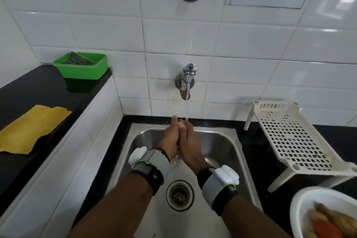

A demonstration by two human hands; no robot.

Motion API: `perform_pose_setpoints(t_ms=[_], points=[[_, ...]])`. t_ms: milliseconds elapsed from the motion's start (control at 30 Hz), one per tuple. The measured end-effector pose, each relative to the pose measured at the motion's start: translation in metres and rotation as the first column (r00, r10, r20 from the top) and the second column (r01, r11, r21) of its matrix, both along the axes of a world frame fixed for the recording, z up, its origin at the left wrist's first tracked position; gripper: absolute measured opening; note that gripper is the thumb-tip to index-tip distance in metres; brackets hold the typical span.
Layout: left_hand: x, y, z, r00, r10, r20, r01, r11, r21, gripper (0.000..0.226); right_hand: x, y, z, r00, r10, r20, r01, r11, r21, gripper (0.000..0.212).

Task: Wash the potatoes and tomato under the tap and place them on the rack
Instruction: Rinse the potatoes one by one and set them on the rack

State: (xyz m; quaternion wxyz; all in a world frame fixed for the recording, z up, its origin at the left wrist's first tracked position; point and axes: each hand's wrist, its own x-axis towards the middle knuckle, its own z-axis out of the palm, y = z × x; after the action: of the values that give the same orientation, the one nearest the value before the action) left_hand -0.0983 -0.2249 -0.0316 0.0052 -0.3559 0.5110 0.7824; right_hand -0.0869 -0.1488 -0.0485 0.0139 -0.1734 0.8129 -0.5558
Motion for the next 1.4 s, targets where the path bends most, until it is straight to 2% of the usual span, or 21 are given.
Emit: perform_pose_setpoints(t_ms=[67, 100, 167, 233, 300, 433, 567, 600, 700, 800, 933, 967, 1067, 1133, 1233, 1267, 1300, 1400], points=[[-0.001, 0.003, 0.003, 1.0, -0.021, 0.018, 0.021, 1.0, 0.008, 0.048, -0.007, 0.006, -0.006, 0.998, -0.048, -0.027, 0.051, 0.991, 0.127, 0.035], [-0.001, 0.003, 0.004, 0.999, -0.051, 0.019, 0.051, 0.999, -0.013, 0.044, -0.011, 0.008, -0.003, 0.996, -0.085, 0.02, 0.081, 0.986, 0.144, 0.038], [0.003, 0.008, 0.004, 0.994, -0.111, 0.014, 0.112, 0.988, -0.106, 0.036, -0.023, 0.012, 0.005, 0.964, -0.132, 0.232, 0.126, 0.991, 0.043, 0.045], [0.01, 0.01, 0.003, 0.987, -0.16, 0.021, 0.16, 0.958, -0.238, 0.038, -0.032, 0.016, 0.015, 0.876, -0.089, 0.474, 0.15, 0.984, -0.093, 0.048], [0.011, 0.007, -0.001, 0.981, -0.191, -0.021, 0.174, 0.931, -0.321, 0.04, -0.034, 0.018, 0.02, 0.835, -0.04, 0.549, 0.14, 0.98, -0.14, 0.048], [0.001, -0.004, -0.002, 0.992, -0.092, -0.084, 0.068, 0.965, -0.253, 0.031, -0.024, 0.006, 0.013, 0.874, 0.011, 0.486, 0.065, 0.988, -0.139, 0.04], [-0.004, -0.01, -0.002, 0.999, -0.038, -0.028, 0.029, 0.968, -0.25, 0.024, -0.018, -0.009, 0.003, 0.874, 0.001, 0.485, 0.097, 0.979, -0.177, 0.071], [-0.003, -0.008, -0.003, 0.999, -0.051, -0.017, 0.044, 0.956, -0.289, 0.026, -0.017, -0.009, 0.0, 0.865, -0.009, 0.502, 0.119, 0.975, -0.187, 0.071], [0.002, 0.001, -0.007, 0.993, -0.111, -0.043, 0.068, 0.826, -0.56, 0.029, -0.021, -0.002, 0.005, 0.845, -0.005, 0.536, 0.184, 0.942, -0.281, 0.035], [0.013, 0.012, -0.015, 0.983, -0.176, -0.056, 0.098, 0.757, -0.646, 0.035, -0.033, 0.004, 0.006, 0.817, -0.03, 0.576, 0.222, 0.938, -0.266, 0.035], [0.013, 0.012, -0.019, 0.97, -0.241, -0.029, 0.112, 0.55, -0.827, 0.037, -0.036, 0.0, 0.0, 0.83, -0.074, 0.553, 0.239, 0.943, -0.233, 0.032], [0.011, 0.011, -0.018, 0.966, -0.258, -0.016, 0.132, 0.545, -0.828, 0.033, -0.036, 0.0, -0.002, 0.849, -0.084, 0.522, 0.229, 0.948, -0.22, 0.029], [0.005, 0.003, -0.013, 0.972, -0.234, -0.012, 0.148, 0.652, -0.743, 0.019, -0.027, 0.001, -0.004, 0.92, -0.039, 0.391, 0.129, 0.97, -0.207, 0.026], [0.001, -0.008, -0.01, 0.974, -0.226, 0.022, 0.179, 0.704, -0.687, 0.018, -0.018, 0.002, -0.005, 0.97, 0.012, 0.241, 0.027, 0.987, -0.156, 0.024], [0.0, -0.014, -0.006, 0.97, -0.235, 0.056, 0.23, 0.83, -0.508, 0.023, -0.009, 0.006, -0.008, 0.998, 0.044, 0.033, -0.042, 0.998, -0.043, 0.021], [0.002, -0.013, -0.004, 0.968, -0.242, 0.061, 0.24, 0.838, -0.49, 0.027, -0.01, 0.006, -0.008, 0.999, 0.028, 0.025, -0.026, 0.998, -0.058, 0.022], [0.002, -0.011, -0.007, 0.962, -0.264, 0.072, 0.261, 0.805, -0.532, 0.033, -0.012, 0.006, -0.008, 0.998, 0.002, 0.064, 0.003, 0.998, -0.07, 0.024], [0.009, -0.004, -0.014, 0.956, -0.291, 0.045, 0.252, 0.73, -0.636, 0.037, -0.024, 0.002, -0.006, 0.968, -0.044, 0.247, 0.058, 0.997, -0.053, 0.029]])
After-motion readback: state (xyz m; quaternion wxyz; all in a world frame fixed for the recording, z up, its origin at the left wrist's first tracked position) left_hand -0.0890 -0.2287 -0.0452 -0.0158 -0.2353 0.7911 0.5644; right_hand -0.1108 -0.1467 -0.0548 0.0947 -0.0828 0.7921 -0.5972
